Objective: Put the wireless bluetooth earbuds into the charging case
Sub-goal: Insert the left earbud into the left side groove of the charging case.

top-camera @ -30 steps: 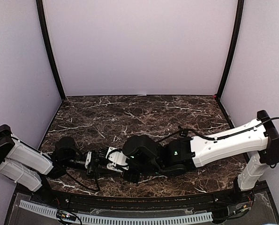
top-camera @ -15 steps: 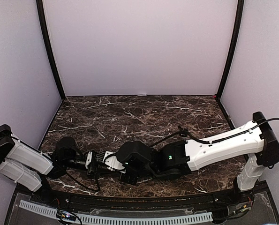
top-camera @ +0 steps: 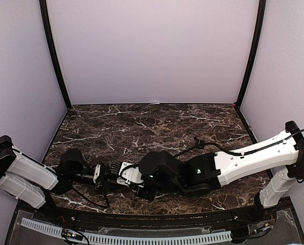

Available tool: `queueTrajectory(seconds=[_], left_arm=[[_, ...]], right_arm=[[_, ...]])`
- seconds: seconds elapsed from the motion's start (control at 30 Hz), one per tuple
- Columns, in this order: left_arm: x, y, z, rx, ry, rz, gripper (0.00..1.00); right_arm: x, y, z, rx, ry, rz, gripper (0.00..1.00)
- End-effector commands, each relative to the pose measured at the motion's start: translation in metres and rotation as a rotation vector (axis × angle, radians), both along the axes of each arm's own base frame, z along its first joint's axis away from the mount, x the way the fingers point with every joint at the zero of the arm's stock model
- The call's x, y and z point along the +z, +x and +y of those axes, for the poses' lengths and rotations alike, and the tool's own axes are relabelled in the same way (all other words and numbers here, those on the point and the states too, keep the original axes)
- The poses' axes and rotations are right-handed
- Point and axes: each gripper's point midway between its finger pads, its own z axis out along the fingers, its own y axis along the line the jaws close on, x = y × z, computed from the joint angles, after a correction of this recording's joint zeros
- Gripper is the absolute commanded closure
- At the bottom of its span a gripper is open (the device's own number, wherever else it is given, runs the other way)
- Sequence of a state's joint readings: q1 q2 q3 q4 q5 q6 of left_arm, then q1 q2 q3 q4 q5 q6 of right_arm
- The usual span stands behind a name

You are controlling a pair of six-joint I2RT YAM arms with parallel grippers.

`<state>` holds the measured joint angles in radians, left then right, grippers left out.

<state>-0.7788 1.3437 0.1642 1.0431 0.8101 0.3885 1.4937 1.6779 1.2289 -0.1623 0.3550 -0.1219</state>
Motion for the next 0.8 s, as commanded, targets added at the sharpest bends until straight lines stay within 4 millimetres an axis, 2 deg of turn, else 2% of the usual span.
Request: queueTrajectory(seconds=[0.0, 0.03, 0.2, 0.33, 0.47, 0.67, 0.77], left_arm=[[0.013, 0.003, -0.002, 0.016, -0.047, -0.018, 1.00], [0.014, 0.008, -0.001, 0.046, -0.054, -0.018, 1.00], [0.026, 0.035, 0.017, 0.194, -0.114, 0.042, 1.00], [0.025, 0.050, 0.025, 0.287, -0.117, 0.048, 1.00], [0.026, 0.059, 0.030, 0.351, -0.126, 0.040, 1.00], [0.027, 0.065, 0.035, 0.400, -0.126, 0.022, 1.00], [0.028, 0.070, 0.040, 0.451, -0.134, 0.015, 1.00]], right_arm=[[0.050, -0.008, -0.007, 0.013, 0.186, 0.016, 0.75], [0.054, -0.008, -0.010, 0.012, 0.202, 0.023, 0.75], [0.043, -0.007, -0.031, -0.001, 0.223, 0.087, 0.74], [0.027, -0.001, -0.046, -0.021, 0.218, 0.156, 0.75], [-0.005, -0.004, -0.058, -0.009, 0.178, 0.221, 0.75], [-0.078, -0.024, -0.061, 0.108, -0.002, 0.259, 0.73], [-0.092, -0.020, -0.055, 0.126, -0.031, 0.211, 0.72]])
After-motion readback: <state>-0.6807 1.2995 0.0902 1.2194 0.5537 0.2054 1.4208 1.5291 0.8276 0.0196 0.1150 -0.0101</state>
